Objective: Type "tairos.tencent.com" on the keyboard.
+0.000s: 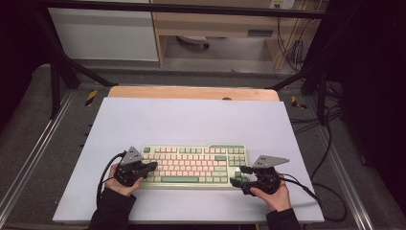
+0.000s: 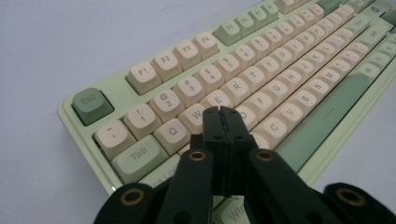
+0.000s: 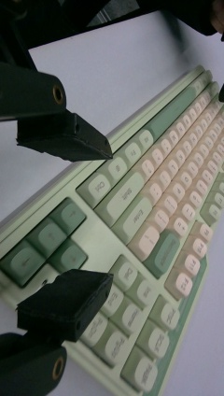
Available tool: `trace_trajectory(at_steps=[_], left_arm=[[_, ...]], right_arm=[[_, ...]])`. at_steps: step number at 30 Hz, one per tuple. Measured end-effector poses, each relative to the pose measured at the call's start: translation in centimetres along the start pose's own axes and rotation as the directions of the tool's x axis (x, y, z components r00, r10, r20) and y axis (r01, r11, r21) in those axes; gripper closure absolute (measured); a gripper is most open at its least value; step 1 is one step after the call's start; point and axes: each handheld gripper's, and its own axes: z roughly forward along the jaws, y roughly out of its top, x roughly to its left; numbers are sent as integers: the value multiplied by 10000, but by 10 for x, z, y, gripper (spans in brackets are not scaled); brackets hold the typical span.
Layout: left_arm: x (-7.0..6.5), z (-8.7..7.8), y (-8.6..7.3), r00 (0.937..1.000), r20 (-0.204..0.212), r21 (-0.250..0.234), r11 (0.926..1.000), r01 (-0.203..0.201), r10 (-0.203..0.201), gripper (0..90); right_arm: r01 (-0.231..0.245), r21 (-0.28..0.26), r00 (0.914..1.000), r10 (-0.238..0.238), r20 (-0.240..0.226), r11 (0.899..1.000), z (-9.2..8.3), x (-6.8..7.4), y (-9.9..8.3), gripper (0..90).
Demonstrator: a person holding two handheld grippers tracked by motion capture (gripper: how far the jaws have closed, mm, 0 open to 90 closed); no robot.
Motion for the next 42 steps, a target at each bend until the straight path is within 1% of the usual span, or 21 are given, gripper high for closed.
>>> trace_trajectory(at_steps=[1,2,5,6,7,8,9,10,13,14,15,17,23,25,27,28,31,33,36,38,42], left_arm=[[0,0,0,10000,15,13,10000,-32,32,900],[0,0,0,10000,22,16,10000,-52,52,900],[0,0,0,10000,12,-10,10000,-43,43,900],[0,-1,0,10000,20,-24,10000,-36,36,900],[0,-1,0,10000,23,-24,10000,-46,46,900],[0,-1,1,10000,8,-28,10000,-48,48,900],[0,-1,1,10000,21,-38,10000,-33,34,900],[0,-1,1,10000,22,-30,10000,-35,35,900],[0,0,0,10000,28,-23,10000,-43,43,900],[0,0,0,10000,28,-17,10000,-43,43,900],[0,0,0,10000,28,-14,10000,-47,47,900],[0,0,0,10000,26,-19,10000,-49,49,900],[0,-1,1,10000,13,-50,10000,-52,52,900],[0,-1,1,10000,22,-63,10000,-45,46,900],[0,-1,1,10000,18,-56,10000,-61,61,900],[0,-1,1,10000,21,-59,10000,-50,50,900],[0,-1,1,10000,17,-74,10000,-47,47,900],[0,-1,1,10000,23,-75,10000,-47,47,900],[0,-2,1,10000,25,-75,10000,-57,57,900],[0,-2,1,10000,31,-78,9999,-62,63,900],[0,-2,1,10000,29,-82,10000,-56,56,900]], right_arm=[[41,48,10000,-41,-75,10000,4,4,4,397],[41,48,10000,-41,-75,10000,4,4,4,397],[92,-20,9998,-93,-151,10000,11,10,10,441],[267,15,9996,-267,-124,9996,15,14,15,474],[267,15,9996,-267,-124,9996,15,14,15,474],[493,79,9987,-492,-102,9988,19,17,19,520],[572,85,9983,-571,-61,9983,20,19,20,541],[572,85,9983,-571,-61,9983,20,19,20,541],[688,42,9976,-689,1,9976,24,22,24,598],[677,-8,9977,-677,3,9977,27,24,27,636],[677,-8,9977,-677,3,9977,27,24,27,636],[666,-90,9978,-666,-40,9977,30,27,32,681],[637,-130,9979,-638,-97,9979,37,31,42,732],[589,-70,9982,-590,-62,9982,43,33,47,759],[517,-54,9986,-518,-89,9986,45,34,48,766],[458,-50,9989,-459,-105,9989,50,36,51,783],[558,61,9984,-558,25,9984,55,38,53,796],[506,55,9987,-505,-80,9987,62,42,57,811],[557,140,9984,-557,16,9983,66,44,59,823],[392,114,9992,-391,-31,9992,72,46,62,843],[250,164,9997,-250,15,9996,79,47,65,860]])
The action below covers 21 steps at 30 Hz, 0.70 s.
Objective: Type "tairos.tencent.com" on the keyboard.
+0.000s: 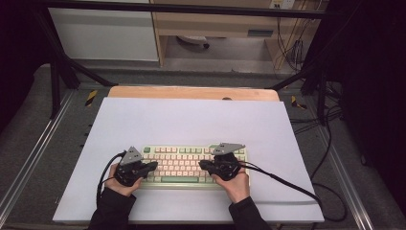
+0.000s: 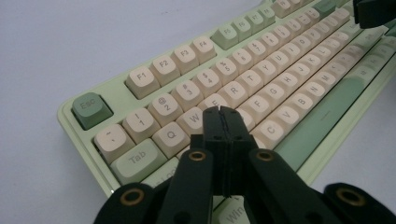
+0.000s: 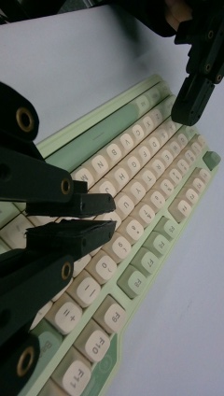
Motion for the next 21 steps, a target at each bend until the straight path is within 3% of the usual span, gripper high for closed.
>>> trace_trajectory(at_steps=[13,21], left_arm=[[0,1,0,10000,14,0,10000,-8,8,900],[0,1,0,10000,33,22,10000,-28,28,900]], right_arm=[[-209,224,9998,208,60,9995,30,2,4,900],[-410,143,9989,407,211,9991,39,-1,5,900]])
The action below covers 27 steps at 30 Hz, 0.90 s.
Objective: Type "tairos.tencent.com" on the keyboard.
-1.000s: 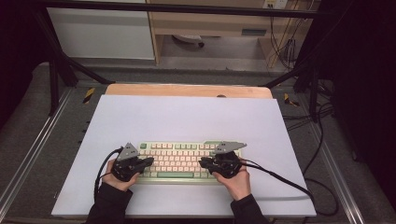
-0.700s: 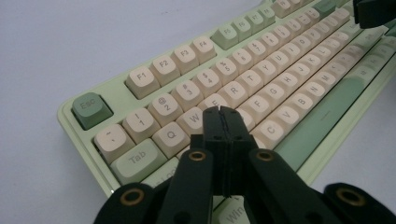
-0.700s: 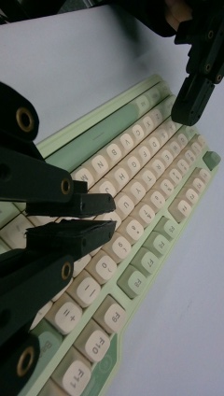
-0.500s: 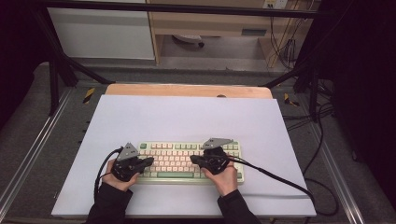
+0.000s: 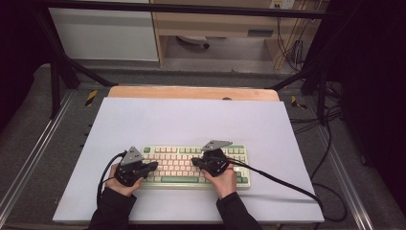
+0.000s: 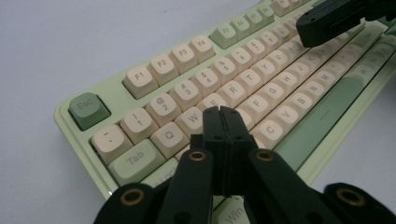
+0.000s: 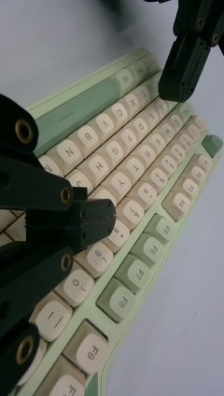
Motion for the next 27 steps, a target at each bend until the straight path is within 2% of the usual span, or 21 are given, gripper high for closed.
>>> trace_trajectory(at_steps=[6,17,23,27], left_arm=[[0,-1,0,10000,0,-9,10000,9,-9,900],[0,0,0,10000,0,0,10000,-11,11,900],[0,-1,0,10000,-6,-23,10000,-16,16,900],[0,-2,1,10000,-14,-48,10000,-37,37,900]], right_arm=[[74,174,10000,-75,27,9998,8,2,-1,900],[137,201,9998,-140,137,9997,10,3,-2,900],[161,-37,9998,-162,-79,9999,0,5,2,900],[332,43,9994,-332,38,9994,-10,5,4,900]])
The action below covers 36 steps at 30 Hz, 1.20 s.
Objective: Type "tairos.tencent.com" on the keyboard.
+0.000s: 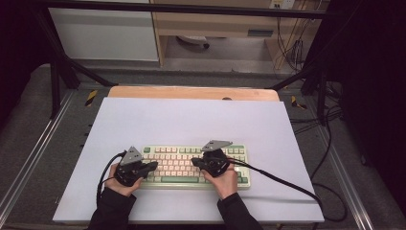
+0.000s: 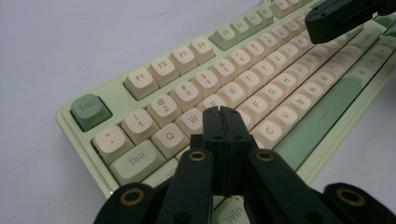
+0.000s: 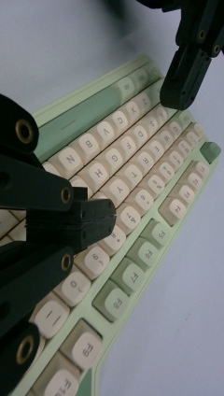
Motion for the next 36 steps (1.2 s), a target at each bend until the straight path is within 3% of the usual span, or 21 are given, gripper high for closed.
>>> trace_trajectory(at_steps=[5,21,36], left_arm=[[0,0,0,10000,8,-6,10000,10,-10,900],[-7,1,7,9997,66,0,9997,-230,230,900],[-9,12,30,9992,-101,170,9991,-382,384,900]], right_arm=[[-65,-65,9998,64,-198,10000,-12,-4,-3,900],[-415,-256,9989,410,-215,9988,-49,-27,-28,900],[-536,-219,9984,532,-179,9983,-61,-36,-44,900]])
